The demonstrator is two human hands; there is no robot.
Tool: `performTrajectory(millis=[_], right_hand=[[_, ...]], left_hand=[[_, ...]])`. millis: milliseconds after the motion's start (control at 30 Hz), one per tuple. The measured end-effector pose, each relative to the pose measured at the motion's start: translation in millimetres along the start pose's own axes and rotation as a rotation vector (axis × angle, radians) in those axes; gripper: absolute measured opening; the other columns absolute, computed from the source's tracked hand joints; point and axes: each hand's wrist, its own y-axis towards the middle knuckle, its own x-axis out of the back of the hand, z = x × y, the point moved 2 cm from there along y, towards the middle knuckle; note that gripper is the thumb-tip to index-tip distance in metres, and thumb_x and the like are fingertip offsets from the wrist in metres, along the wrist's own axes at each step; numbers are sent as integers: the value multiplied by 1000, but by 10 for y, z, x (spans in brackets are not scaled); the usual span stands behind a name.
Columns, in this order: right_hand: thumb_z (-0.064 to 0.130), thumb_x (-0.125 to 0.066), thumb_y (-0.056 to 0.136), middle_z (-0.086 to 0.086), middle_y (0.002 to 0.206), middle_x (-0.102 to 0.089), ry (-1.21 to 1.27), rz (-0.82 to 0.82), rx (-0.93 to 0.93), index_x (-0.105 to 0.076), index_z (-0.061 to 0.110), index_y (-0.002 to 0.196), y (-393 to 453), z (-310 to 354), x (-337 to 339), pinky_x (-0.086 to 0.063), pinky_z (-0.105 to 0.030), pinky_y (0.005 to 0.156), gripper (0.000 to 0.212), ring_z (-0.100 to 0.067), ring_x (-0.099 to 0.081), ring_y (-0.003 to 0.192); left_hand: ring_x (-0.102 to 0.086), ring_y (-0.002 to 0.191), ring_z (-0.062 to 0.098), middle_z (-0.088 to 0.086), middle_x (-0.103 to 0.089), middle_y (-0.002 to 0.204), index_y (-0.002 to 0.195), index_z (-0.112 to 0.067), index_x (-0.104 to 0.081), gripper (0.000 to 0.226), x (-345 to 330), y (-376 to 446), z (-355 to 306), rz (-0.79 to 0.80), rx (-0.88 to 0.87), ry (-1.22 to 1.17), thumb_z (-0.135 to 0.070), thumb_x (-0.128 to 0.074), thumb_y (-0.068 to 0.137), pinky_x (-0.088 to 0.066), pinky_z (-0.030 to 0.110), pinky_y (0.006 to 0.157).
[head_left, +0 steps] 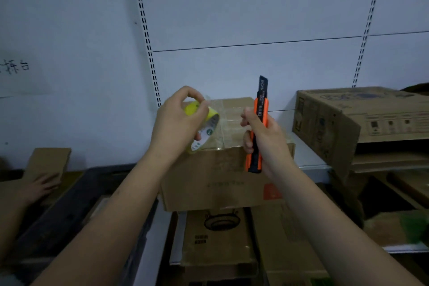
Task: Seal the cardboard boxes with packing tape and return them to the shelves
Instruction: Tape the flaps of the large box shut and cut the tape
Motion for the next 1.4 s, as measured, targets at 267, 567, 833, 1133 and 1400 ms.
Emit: performTrajectory(millis=[267,567,833,1133,1400], right_hand=[[39,-79,81,3,68,-62,-319,15,171,-68,15,96,-193,422,-86,-46,-23,53,30,-5,-55,53],[9,-80,81,-3,58,-52,-60,-46,-41,-66,5,85,-201,385,101,-38,-23,43,15,-12,-43,47],[8,-76,80,4,59,-56,6,-377,36,-63,16,74,-312,374,1109,-38,-18,45,17,-10,-45,53],[7,-72,87,-4,68,-52,-47,-350,-39,-64,13,80,-388,-7,896,-38,-24,52,12,-9,-45,52],[9,-73,86,0,64,-52,-60,-356,8,-61,15,78,-281,-39,843,-40,-23,53,16,-8,-46,53]], left_hand=[[-68,54,28,-3,-71,79,91,-30,-64,15,-173,-11,-103,280,-57,-16,-30,-52,99,-56,57,52],[-55,60,4,-8,-58,63,138,-45,-42,67,-74,-67,-264,268,-218,354,-64,-65,78,-51,34,64],[-56,65,-1,-25,-60,69,93,-53,-67,56,758,-320,323,174,-255,629,-91,-43,60,-41,24,58],[-53,60,16,-9,-57,60,64,-26,-58,85,920,-221,862,129,-295,918,-99,-15,65,-32,27,52],[-48,57,17,-8,-45,58,65,-25,-46,74,1174,-159,1112,280,-371,776,-93,-19,76,-34,32,52]])
